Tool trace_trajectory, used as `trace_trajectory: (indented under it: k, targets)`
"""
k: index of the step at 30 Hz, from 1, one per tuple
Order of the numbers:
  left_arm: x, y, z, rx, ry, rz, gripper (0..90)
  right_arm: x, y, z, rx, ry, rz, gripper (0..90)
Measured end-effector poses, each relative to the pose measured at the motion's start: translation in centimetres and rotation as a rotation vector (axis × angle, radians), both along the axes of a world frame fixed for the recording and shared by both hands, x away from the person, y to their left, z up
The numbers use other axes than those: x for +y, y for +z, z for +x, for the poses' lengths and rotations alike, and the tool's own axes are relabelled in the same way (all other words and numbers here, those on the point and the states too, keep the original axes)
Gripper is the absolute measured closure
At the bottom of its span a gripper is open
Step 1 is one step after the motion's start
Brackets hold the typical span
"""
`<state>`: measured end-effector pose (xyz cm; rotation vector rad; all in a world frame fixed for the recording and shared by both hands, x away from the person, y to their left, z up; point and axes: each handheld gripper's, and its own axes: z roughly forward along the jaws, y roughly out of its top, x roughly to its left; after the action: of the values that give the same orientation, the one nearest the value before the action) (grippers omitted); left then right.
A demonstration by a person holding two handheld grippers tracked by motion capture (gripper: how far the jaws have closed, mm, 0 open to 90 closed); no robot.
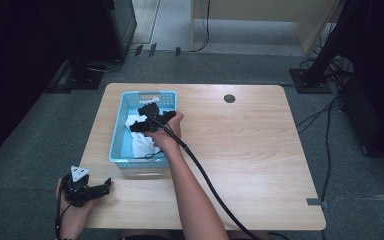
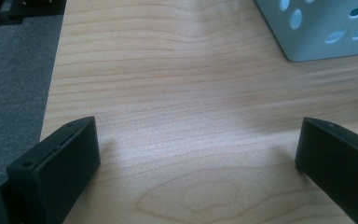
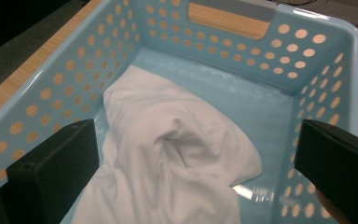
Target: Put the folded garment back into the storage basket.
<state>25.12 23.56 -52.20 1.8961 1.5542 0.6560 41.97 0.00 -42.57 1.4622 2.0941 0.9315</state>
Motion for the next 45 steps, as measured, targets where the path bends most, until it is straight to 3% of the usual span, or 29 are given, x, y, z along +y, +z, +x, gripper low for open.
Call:
trace_trajectory:
  k: [16, 45]
  targets:
    - [0.0, 0.0, 0.0, 0.0, 0.001, -0.001, 0.0, -4.9, 0.8, -0.2, -0.021, -0.074, 0.009, 0.0]
    - [0.0, 0.0, 0.0, 0.0, 0.001, -0.001, 0.0, -10.4, -0.9, -0.4, 0.004, -0.169, 0.023, 0.0]
